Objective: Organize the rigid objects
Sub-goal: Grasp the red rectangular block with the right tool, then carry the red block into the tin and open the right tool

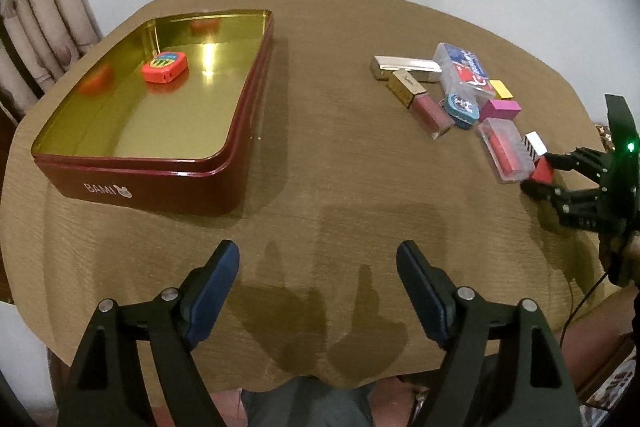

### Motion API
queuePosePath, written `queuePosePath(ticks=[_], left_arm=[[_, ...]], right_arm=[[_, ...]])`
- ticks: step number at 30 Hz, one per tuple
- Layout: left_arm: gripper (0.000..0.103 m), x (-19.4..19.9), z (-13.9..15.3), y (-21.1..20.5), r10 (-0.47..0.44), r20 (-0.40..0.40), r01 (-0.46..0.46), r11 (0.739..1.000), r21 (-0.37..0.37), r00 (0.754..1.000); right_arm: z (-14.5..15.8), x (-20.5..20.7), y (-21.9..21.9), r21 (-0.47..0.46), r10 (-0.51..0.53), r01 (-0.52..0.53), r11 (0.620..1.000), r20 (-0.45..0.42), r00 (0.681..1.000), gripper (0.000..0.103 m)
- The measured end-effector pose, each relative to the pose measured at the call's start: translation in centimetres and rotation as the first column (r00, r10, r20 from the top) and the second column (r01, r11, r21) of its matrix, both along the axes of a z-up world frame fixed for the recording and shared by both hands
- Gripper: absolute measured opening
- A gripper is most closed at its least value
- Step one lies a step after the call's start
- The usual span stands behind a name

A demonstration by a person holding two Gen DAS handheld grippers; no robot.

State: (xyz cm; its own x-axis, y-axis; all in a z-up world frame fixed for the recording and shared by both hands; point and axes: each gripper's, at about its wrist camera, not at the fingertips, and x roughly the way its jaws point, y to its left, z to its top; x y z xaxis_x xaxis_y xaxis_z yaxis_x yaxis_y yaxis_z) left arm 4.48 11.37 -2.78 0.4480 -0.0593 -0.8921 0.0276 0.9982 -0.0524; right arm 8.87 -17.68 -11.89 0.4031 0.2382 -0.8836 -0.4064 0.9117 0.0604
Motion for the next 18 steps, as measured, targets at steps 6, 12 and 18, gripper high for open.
queuePosePath(ticks=[6,12,18], left_arm=[[0.077,-0.1,-0.3,-0.1,-0.005,-0.001,0.005,1.0,0.003,1.0],[0.077,-0.6,-0.1,0.8,0.025,-0.004,-0.025,1.0,-0.018,1.0],[0.077,-2.0,0.7,2.6,0.055,0.002,-0.055,0.998,-0.014,0.999]], right_arm=[[0.3,-0.4,0.0,-0.026,0.006,-0.006,1.0,-0.009,1.0,0.061],[1.2,-2.3,0.4,-0.015,-0.021,0.021,1.0,-0.015,1.0,0.061],[6.6,-4.4,2.9,0.07,0.013,-0.016,0.997,0.044,0.999,0.061]])
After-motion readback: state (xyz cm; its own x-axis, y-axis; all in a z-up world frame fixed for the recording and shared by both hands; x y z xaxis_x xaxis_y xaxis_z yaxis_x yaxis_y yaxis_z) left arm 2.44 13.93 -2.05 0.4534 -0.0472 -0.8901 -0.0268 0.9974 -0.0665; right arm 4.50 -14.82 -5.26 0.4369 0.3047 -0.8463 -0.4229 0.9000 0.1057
